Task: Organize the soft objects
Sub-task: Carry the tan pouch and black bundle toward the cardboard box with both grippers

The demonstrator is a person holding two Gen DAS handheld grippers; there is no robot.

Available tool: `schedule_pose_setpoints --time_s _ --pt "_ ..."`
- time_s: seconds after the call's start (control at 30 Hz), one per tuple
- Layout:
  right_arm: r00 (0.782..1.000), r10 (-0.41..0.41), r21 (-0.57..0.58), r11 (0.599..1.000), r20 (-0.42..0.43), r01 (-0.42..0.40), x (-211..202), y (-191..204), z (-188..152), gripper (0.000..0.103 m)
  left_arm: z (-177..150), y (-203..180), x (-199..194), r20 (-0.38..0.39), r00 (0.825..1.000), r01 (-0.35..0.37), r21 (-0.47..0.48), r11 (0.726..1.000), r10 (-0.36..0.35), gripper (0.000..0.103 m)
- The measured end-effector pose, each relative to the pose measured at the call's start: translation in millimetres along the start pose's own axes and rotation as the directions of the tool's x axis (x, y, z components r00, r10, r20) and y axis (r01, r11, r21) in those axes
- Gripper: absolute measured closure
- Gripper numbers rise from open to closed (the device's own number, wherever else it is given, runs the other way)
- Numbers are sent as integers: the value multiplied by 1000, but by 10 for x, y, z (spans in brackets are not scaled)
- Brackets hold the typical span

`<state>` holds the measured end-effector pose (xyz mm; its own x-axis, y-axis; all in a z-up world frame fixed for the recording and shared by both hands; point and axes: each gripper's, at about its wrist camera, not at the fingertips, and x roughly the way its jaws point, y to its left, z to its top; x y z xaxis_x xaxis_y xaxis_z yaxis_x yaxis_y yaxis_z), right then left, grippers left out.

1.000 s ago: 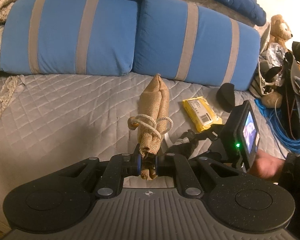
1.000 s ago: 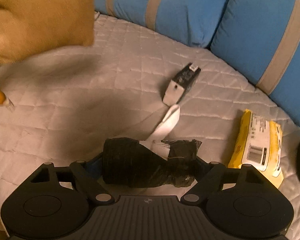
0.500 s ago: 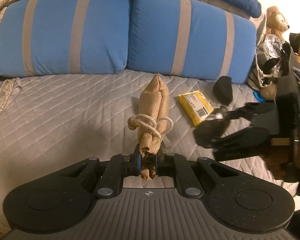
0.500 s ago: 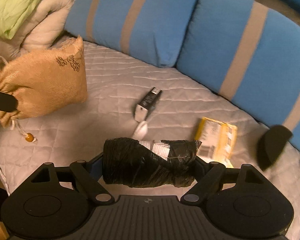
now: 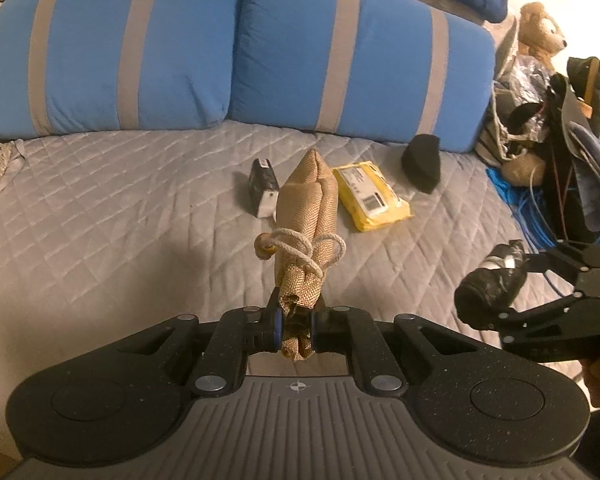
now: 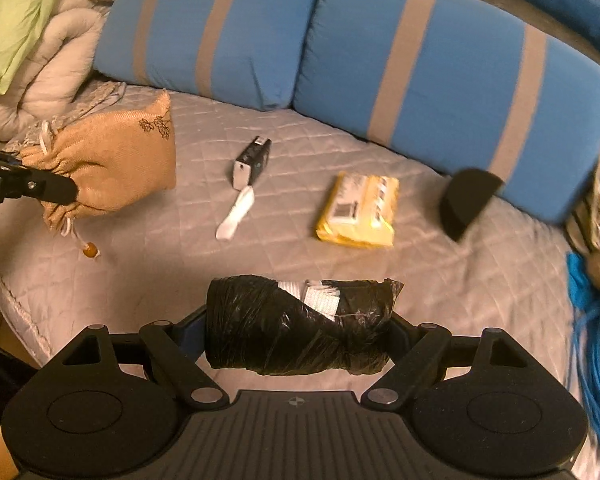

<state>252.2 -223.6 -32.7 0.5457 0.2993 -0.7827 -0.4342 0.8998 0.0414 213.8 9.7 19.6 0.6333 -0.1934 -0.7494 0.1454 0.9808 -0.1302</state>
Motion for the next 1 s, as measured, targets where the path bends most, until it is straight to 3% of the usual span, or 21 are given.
schedule_pose_setpoints --time_s 0.2,0.83,1.0 --pt "1000 7 83 997 2 -8 -279 -57 -254 17 -263 -106 -116 -28 999 29 -9 1000 -29 91" --pt "999 46 149 988 -2 -45 -823 235 -769 17 -890 -297 -463 -88 994 65 -3 998 -65 91" --pt "999 49 158 986 -9 -47 -914 311 -870 17 -1094 -371 -547 -133 984 119 16 993 -116 91"
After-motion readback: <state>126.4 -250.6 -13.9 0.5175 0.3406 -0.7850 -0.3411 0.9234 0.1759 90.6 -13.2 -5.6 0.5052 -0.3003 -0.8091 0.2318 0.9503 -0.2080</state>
